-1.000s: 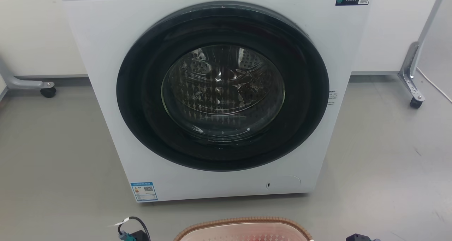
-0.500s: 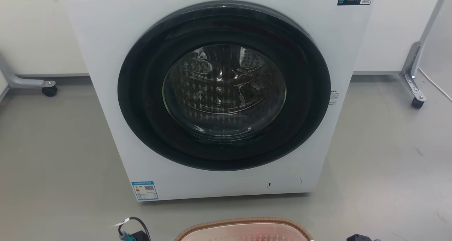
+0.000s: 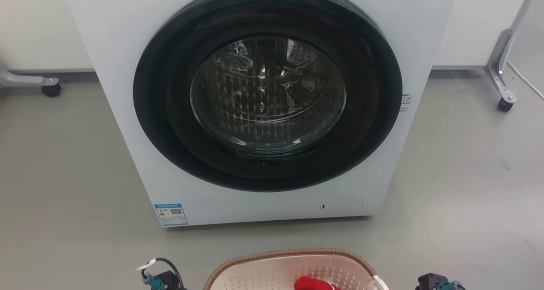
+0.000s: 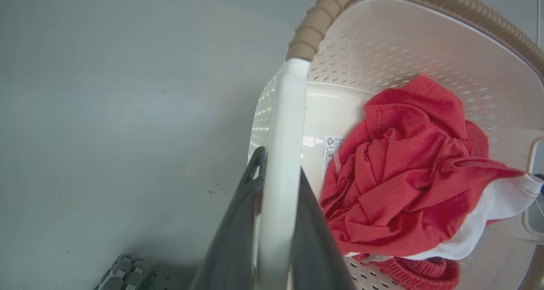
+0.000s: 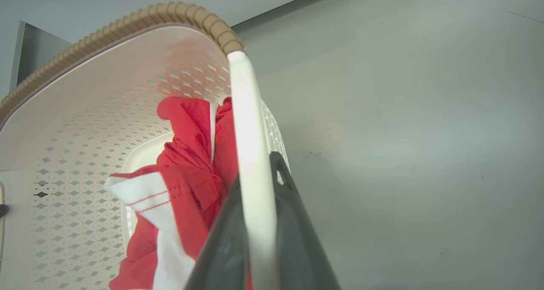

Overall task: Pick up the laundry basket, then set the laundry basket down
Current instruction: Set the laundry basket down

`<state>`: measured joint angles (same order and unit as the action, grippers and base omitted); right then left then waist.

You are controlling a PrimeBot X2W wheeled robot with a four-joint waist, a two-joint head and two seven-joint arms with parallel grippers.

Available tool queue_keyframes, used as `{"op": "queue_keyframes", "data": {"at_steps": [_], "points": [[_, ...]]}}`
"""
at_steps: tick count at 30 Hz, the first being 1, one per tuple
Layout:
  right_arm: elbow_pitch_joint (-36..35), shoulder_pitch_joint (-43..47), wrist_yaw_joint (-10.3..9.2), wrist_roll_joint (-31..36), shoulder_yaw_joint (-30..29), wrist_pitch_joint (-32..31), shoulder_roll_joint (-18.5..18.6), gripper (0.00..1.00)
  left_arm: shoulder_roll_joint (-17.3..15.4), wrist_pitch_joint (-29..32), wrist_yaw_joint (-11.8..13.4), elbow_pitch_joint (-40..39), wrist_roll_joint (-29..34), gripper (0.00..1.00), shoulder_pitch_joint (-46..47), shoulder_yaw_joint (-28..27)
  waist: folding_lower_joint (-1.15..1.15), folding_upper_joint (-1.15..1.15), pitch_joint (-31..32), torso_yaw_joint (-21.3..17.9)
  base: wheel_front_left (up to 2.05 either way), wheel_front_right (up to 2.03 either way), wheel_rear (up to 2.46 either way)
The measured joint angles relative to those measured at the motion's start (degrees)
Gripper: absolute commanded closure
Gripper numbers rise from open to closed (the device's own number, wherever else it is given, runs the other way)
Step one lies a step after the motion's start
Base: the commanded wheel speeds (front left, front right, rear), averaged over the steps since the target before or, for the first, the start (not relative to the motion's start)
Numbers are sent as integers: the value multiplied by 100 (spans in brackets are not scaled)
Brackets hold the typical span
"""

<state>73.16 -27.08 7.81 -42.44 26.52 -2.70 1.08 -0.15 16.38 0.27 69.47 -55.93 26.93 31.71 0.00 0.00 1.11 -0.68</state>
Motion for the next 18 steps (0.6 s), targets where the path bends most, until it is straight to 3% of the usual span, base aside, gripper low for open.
{"op": "queue_keyframes", "data": {"at_steps": [18], "points": [[-127,-630,-33,146,90,524,63,100,-18,-673,24,-159,53,100,566,44,1,1,-1086,-35,0,0,0]]}}
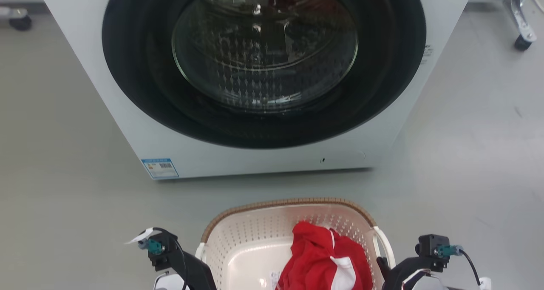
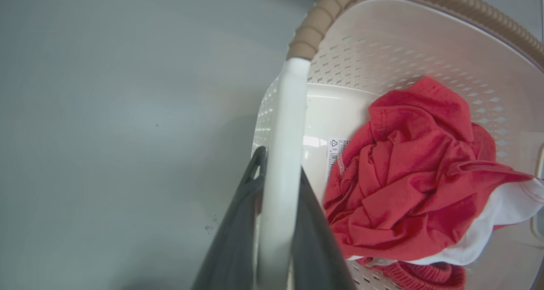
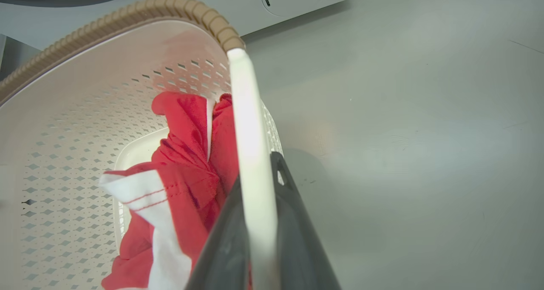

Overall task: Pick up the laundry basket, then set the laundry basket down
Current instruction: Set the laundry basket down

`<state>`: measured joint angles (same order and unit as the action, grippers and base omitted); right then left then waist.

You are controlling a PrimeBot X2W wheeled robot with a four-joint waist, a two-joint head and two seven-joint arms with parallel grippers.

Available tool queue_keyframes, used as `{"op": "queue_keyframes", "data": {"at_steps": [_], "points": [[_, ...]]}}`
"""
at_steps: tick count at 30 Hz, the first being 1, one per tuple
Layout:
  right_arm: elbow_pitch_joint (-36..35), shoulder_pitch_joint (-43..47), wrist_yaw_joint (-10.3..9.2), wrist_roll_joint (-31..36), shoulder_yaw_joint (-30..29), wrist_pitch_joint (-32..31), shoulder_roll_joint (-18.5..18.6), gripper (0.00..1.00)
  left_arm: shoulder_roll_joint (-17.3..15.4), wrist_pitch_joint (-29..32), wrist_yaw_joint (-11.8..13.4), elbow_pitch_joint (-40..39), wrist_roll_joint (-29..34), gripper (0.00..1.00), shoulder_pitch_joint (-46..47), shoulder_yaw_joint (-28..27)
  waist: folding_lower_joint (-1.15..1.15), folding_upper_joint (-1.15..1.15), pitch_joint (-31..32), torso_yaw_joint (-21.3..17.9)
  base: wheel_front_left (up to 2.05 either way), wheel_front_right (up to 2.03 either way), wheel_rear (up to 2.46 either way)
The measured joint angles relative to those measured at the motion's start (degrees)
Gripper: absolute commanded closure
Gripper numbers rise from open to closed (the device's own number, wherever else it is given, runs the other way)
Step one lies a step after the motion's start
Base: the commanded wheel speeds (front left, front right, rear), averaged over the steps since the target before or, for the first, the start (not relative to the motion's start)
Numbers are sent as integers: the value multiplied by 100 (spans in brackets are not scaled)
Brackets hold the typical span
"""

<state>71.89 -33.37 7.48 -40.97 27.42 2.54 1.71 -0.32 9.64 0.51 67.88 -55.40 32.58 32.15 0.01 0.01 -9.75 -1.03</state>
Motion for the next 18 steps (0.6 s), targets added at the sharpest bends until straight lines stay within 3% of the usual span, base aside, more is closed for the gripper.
{"op": "queue_keyframes", "data": {"at_steps": [18], "points": [[-275,-1075,-127,178,53,568,101,100,-76,-779,7,-166,135,100,1068,-143,1,0,-1584,-22,0,0,0]]}}
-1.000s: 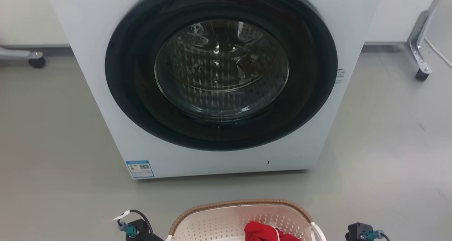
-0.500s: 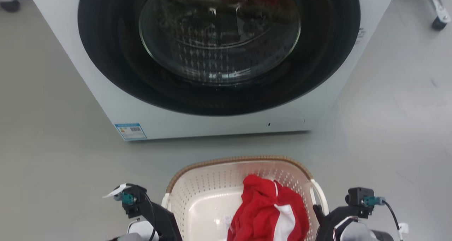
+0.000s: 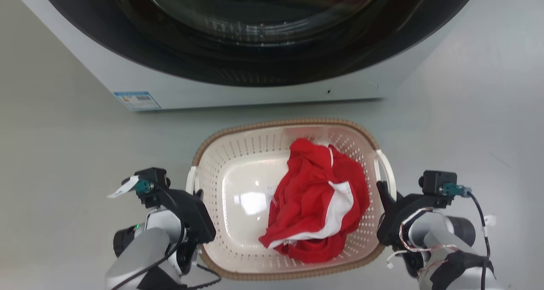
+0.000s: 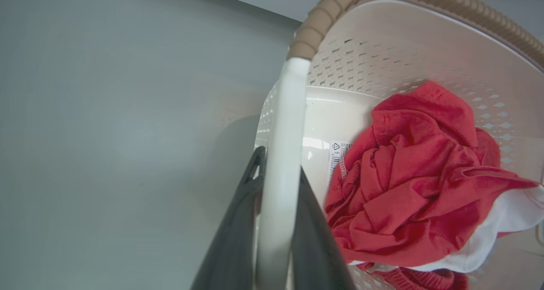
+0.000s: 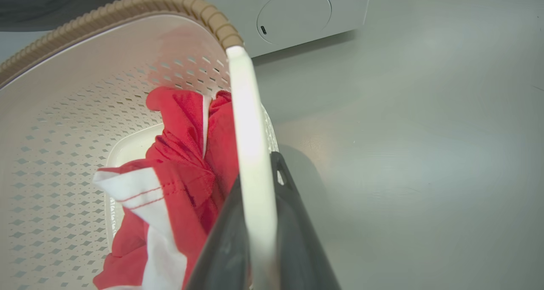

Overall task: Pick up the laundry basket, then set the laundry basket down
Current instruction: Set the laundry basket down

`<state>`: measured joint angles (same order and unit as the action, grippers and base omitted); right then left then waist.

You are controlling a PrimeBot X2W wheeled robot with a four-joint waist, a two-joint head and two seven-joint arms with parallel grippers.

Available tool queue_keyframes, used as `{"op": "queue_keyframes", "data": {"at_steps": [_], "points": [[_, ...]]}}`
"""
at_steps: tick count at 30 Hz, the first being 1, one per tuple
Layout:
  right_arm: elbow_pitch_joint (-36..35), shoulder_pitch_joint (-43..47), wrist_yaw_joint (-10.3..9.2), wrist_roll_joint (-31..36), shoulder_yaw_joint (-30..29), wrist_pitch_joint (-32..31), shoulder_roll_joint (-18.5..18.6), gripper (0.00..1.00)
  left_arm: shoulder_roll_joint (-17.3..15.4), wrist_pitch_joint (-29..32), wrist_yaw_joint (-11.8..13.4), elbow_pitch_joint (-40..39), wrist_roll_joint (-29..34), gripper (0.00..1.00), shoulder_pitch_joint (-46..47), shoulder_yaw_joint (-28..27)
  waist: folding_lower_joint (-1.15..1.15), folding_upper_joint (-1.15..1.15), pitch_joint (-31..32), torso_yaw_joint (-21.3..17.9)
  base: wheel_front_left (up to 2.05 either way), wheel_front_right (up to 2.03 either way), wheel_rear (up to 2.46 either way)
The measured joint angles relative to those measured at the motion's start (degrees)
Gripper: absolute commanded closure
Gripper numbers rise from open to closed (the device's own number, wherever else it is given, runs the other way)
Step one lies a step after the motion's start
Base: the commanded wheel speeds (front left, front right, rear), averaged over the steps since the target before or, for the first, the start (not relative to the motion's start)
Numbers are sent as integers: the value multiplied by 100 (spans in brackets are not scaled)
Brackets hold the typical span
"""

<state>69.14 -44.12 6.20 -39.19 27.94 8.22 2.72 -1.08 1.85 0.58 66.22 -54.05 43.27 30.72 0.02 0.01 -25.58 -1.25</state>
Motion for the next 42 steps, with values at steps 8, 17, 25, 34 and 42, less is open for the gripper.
{"op": "queue_keyframes", "data": {"at_steps": [8,17,25,34,42], "points": [[-65,-472,-75,40,-20,197,51,100,-24,-247,-7,-42,132,100,483,11,-1,0,-684,28,0,0,0],[-157,-952,-168,40,-110,357,138,100,-42,-531,-9,-112,232,100,1079,62,-1,0,-1446,89,0,0,0],[-158,-1189,-225,103,-99,453,164,100,-51,-829,-8,-60,400,100,1387,87,-1,0,-1978,174,0,0,0],[-114,-1355,-324,187,-82,499,147,100,-49,-1046,-15,49,480,100,1546,111,-1,0,-2299,215,0,0,0],[-10,-1395,-399,247,-76,506,144,100,7,-1022,-119,216,471,100,1551,124,-2,-1,-2392,204,0,0,0]]}}
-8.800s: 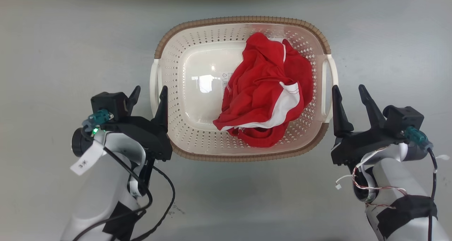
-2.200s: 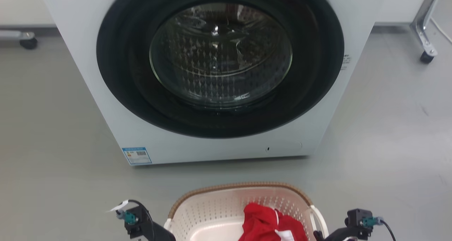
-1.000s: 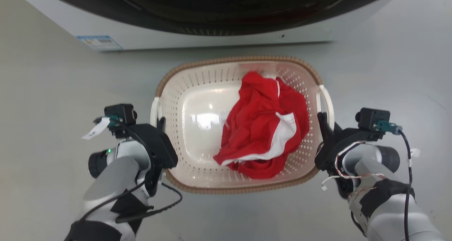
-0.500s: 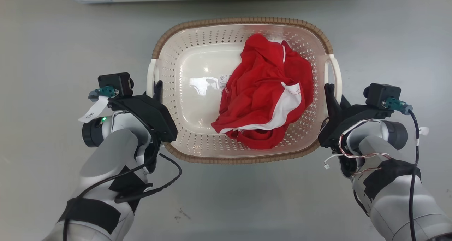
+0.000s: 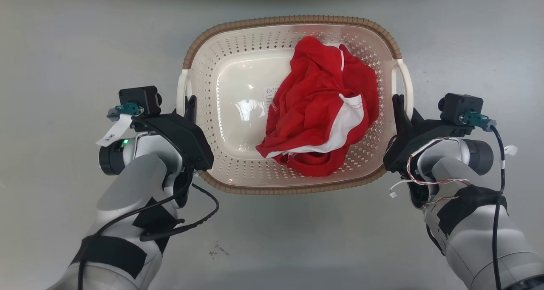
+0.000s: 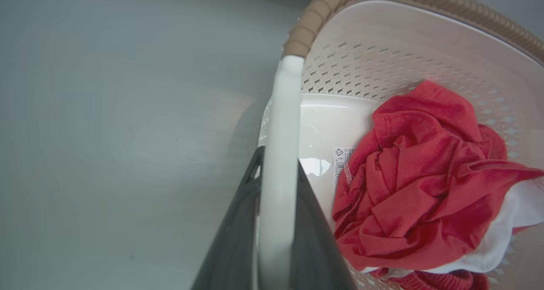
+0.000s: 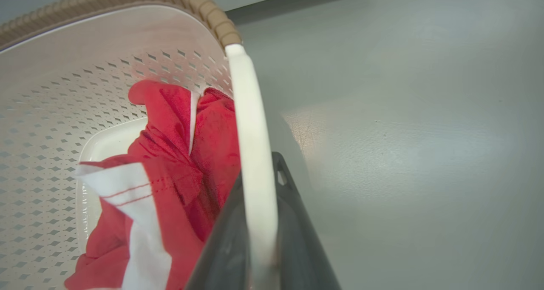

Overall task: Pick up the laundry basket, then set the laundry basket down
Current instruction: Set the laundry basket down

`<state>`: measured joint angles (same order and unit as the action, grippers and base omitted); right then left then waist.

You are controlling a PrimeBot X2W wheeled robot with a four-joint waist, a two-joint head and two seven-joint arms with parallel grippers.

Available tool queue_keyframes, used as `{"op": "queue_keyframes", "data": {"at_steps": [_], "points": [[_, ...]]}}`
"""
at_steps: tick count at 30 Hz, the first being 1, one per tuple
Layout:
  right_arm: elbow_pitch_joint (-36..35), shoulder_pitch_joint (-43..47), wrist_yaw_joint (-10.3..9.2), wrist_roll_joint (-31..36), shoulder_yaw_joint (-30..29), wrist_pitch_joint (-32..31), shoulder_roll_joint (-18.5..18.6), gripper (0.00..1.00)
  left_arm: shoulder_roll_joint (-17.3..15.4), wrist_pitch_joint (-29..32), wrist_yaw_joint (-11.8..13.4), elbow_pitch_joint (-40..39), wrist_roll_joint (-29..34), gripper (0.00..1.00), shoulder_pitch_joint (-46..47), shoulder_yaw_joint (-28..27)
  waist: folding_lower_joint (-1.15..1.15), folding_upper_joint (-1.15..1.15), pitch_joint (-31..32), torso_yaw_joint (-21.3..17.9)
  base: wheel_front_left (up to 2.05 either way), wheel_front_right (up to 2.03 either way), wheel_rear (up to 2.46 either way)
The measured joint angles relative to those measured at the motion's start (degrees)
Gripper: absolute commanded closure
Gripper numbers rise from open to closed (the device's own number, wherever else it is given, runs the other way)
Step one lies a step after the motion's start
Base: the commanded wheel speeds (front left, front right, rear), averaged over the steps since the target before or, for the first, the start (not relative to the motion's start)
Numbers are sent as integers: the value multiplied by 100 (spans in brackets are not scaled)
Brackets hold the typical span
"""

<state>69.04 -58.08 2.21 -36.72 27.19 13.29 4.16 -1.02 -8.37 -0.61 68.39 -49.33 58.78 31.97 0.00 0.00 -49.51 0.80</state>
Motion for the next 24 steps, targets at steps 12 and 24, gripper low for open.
{"op": "queue_keyframes", "data": {"at_steps": [12,24], "points": [[52,-10,-43,-1,-1,53,9,100,35,70,-196,133,-48,100,68,-2,0,0,-78,8,0,0,0],[120,-19,15,4,8,97,35,100,62,78,-292,200,-97,100,92,-2,0,0,-88,29,0,0,0]]}}
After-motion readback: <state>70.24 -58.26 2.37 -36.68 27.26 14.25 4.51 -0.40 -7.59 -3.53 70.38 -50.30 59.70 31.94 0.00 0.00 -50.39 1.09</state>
